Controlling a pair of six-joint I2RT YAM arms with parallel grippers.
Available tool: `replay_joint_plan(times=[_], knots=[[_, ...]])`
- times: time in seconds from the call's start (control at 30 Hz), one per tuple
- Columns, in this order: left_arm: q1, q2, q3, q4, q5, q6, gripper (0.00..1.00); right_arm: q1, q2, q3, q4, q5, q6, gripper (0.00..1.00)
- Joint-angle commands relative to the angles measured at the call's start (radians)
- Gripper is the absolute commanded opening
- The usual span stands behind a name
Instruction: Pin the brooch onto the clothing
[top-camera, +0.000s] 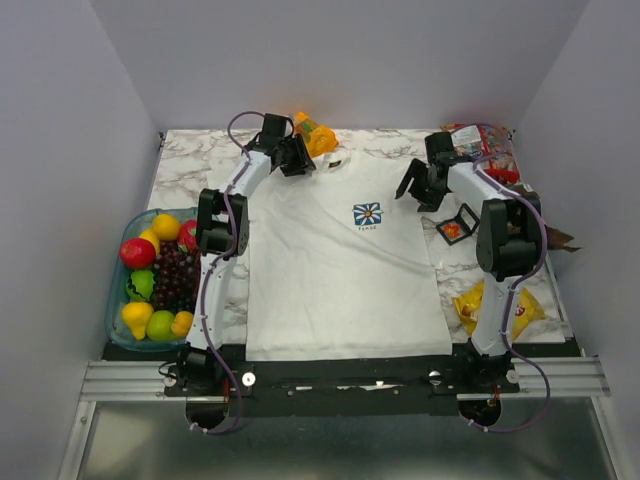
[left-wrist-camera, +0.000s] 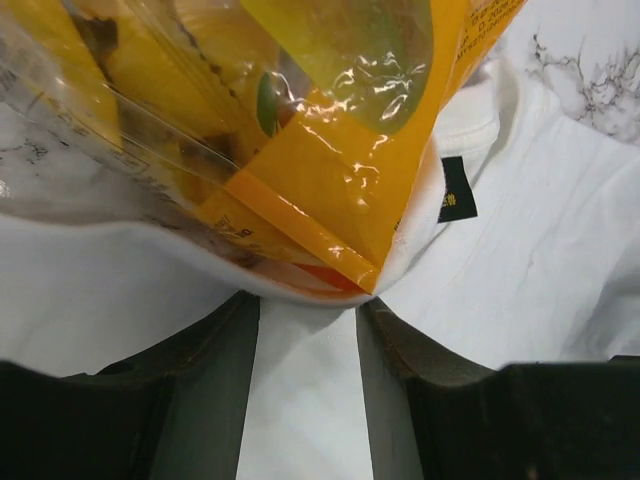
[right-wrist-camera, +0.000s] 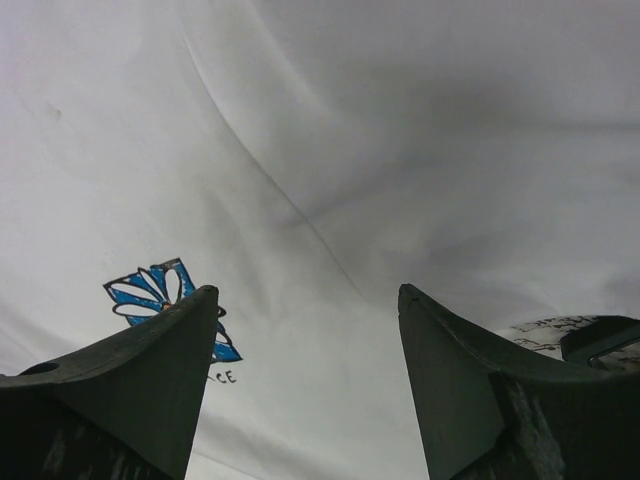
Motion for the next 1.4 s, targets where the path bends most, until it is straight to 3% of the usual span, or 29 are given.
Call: replay_joint_plan(times=[0.0, 0.37, 0.63, 0.83, 1.07, 1.2, 1.37], knots=[[0.041, 0.038, 0.016, 0.089, -0.054, -0.114, 0.52, -0.005, -0.012, -0.011, -0.026, 0.073, 0.037, 0.80], [0.106, 0.029, -0.022, 0.154, -0.046, -0.151, 0.51, -0.065, -0.035, -0.063, -0.050, 0.117, 0.046, 0.80], [0.101, 0.032, -0.004, 0.162, 0.008, -0.076, 0.53, -0.068, -0.011, -0.024, -0.063, 0.123, 0.037, 0.80], [0.089, -0.048, -0.020, 0.154, 0.015, 0.019, 0.61, -0.079, -0.017, -0.005, -0.075, 0.139, 0.012, 0.81], [0.047, -0.212, -0.083, 0.174, 0.041, 0.149, 0.84, -0.080, -0.075, 0.055, -0.070, 0.111, -0.153, 0.82], [0.015, -0.347, -0.158, 0.163, -0.001, 0.221, 0.91, -0.079, -0.136, 0.055, -0.092, 0.158, -0.216, 0.83], [-0.008, -0.482, -0.269, 0.137, -0.072, 0.267, 0.96, -0.080, -0.254, -0.048, -0.090, 0.171, -0.252, 0.82]])
